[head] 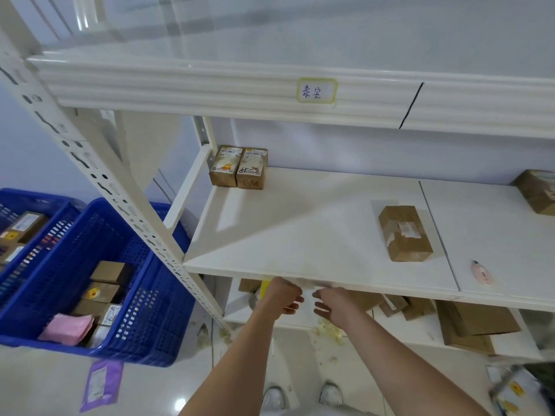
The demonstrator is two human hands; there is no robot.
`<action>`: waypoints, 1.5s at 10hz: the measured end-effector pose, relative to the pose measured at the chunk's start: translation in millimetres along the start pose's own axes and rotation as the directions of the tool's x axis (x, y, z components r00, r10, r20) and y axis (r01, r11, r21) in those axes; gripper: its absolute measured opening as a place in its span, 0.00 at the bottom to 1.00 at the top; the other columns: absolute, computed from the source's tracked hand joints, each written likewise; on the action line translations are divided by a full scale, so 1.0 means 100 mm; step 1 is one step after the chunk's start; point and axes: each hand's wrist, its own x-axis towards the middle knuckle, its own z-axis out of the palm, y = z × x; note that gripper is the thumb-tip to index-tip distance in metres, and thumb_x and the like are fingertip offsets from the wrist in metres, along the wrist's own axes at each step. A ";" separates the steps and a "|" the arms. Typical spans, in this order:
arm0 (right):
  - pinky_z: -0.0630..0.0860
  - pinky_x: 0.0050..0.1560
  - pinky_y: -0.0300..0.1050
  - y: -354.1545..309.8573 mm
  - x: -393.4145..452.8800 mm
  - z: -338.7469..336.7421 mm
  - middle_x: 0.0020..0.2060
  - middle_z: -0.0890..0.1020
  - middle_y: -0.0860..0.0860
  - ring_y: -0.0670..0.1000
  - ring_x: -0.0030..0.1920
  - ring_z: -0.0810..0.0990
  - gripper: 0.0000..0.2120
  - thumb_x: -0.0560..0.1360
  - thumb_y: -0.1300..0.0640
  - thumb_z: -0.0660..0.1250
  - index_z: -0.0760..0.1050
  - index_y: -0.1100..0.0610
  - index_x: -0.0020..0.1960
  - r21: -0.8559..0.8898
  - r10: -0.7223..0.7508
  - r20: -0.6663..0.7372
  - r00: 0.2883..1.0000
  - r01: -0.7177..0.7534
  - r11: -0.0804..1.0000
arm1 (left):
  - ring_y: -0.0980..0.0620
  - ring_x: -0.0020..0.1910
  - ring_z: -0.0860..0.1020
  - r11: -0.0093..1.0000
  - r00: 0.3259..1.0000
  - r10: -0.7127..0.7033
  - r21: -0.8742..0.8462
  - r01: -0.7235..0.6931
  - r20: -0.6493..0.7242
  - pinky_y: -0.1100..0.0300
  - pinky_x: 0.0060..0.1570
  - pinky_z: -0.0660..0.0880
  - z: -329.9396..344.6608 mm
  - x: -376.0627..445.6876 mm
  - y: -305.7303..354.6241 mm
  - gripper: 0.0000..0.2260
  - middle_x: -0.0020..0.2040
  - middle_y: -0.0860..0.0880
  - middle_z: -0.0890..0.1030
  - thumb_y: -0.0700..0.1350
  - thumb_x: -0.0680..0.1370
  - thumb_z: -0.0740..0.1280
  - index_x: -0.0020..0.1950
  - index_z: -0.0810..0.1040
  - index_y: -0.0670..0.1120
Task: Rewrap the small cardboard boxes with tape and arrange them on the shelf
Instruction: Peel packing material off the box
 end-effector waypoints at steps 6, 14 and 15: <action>0.80 0.44 0.50 0.09 0.04 -0.03 0.50 0.82 0.57 0.56 0.47 0.82 0.11 0.81 0.67 0.60 0.78 0.58 0.57 0.247 0.067 0.165 0.984 -0.107 0.963 | 0.50 0.45 0.79 0.875 0.987 -0.091 -0.462 0.145 0.136 0.58 0.41 0.81 0.17 0.06 -0.08 0.21 0.70 0.40 0.75 0.32 0.81 0.63 0.74 0.69 0.41; 0.78 0.44 0.47 0.30 0.06 0.00 0.36 0.83 0.55 0.54 0.39 0.81 0.01 0.71 0.66 0.70 0.81 0.62 0.42 -0.140 -0.058 -0.053 0.997 0.050 0.989 | 0.36 0.56 0.82 0.922 0.948 -0.206 -0.276 0.270 0.241 0.47 0.50 0.83 0.18 -0.02 -0.03 0.11 0.63 0.34 0.74 0.28 0.79 0.65 0.61 0.70 0.30; 0.82 0.48 0.51 0.27 -0.03 -0.08 0.31 0.82 0.56 0.54 0.33 0.81 0.03 0.70 0.68 0.68 0.80 0.64 0.40 -0.116 -0.088 0.020 0.996 0.089 0.989 | 0.30 0.47 0.81 0.892 0.941 -0.233 -0.330 0.308 0.247 0.47 0.34 0.83 0.18 -0.02 -0.05 0.10 0.66 0.28 0.71 0.28 0.80 0.62 0.61 0.70 0.34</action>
